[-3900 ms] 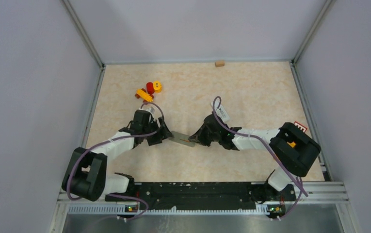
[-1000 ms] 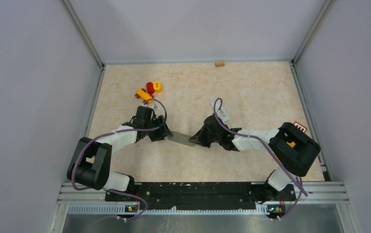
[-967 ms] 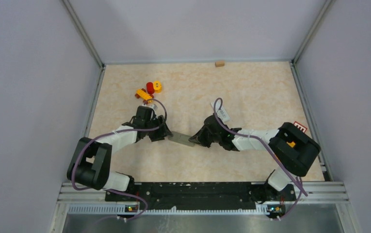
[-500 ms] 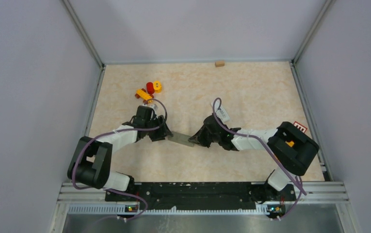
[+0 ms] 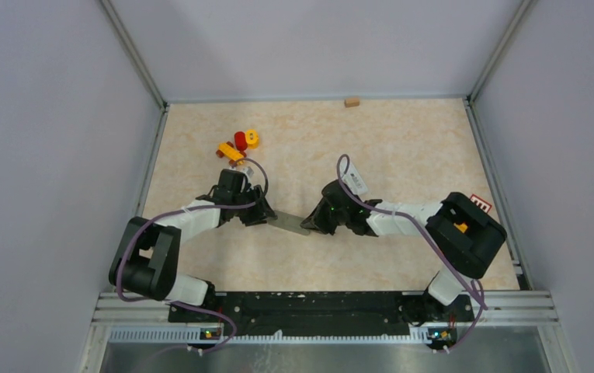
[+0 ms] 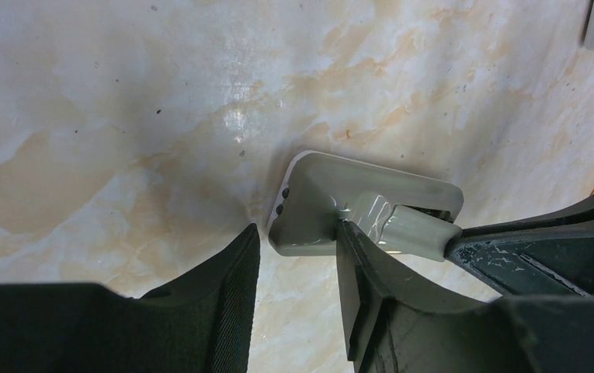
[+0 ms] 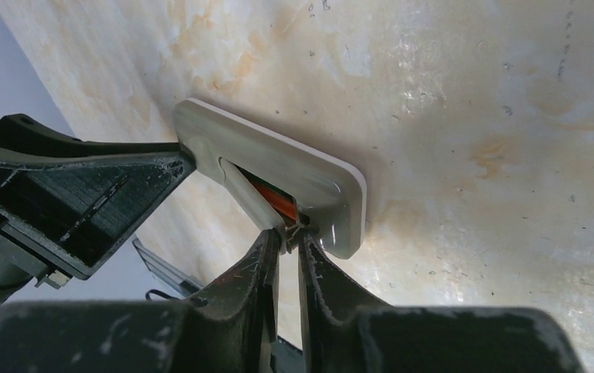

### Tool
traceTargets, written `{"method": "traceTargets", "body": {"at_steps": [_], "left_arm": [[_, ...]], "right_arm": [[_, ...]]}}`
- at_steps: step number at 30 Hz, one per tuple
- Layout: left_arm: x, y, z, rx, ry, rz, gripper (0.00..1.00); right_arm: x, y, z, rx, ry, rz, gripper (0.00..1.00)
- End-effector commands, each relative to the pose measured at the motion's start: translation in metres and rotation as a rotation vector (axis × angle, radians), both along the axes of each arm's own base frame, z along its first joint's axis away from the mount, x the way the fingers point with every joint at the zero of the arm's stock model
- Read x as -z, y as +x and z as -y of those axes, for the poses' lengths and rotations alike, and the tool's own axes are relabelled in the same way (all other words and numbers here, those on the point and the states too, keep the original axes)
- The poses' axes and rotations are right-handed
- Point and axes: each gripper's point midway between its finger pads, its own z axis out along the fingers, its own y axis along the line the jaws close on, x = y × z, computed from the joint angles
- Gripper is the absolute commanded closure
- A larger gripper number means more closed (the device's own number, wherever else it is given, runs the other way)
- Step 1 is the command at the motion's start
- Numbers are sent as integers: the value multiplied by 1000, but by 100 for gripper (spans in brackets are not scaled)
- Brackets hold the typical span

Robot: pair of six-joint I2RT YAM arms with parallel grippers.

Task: Load the batteries into the remote control
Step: Load the battery cover into the remote control.

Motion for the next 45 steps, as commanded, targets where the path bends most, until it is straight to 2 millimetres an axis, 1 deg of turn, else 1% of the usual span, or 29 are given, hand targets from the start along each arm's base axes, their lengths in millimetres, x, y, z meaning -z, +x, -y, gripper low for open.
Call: {"method": "traceTargets", "body": {"at_steps": [1,5,6,9,11,13,15,17,24,32,38,45], "left_arm": [[4,-7,-5,-6,27,-23,55],[2,-5,-6,-11,29,-17,54],[1,-5,-6,-12,29,-17,54],[2,-5,-6,-17,33,-19,54],[2,-4,-7,-17,35,-18,54],[2,-4,-7,-17,36,-18,54],[2,-4,-7,-17,37,-18,54],[2,-4,-7,-17,37,-18,54],[3,-5,-7,-14,38,-21,54],[1,-5,-6,-9,34,-18,54],[1,-5,-6,-9,32,-17,54],[1,-5,-6,-8,32,-19,54]], "right_arm": [[-10,3,-8,-20,-9,8,84],[-19,7,-7,-20,-6,30,76],[-18,5,-4,-18,-23,21,73],[-22,6,0,-13,-31,34,64],[-23,7,3,-10,-44,42,63],[-25,8,5,-9,-48,52,67],[-28,10,4,-14,-43,68,76],[-29,12,2,-20,-43,82,81],[-33,18,-4,-40,-46,111,87],[-24,16,-9,-67,-49,84,98],[-23,9,-9,-71,-38,47,100],[-9,6,-8,-63,-51,16,100]]}}
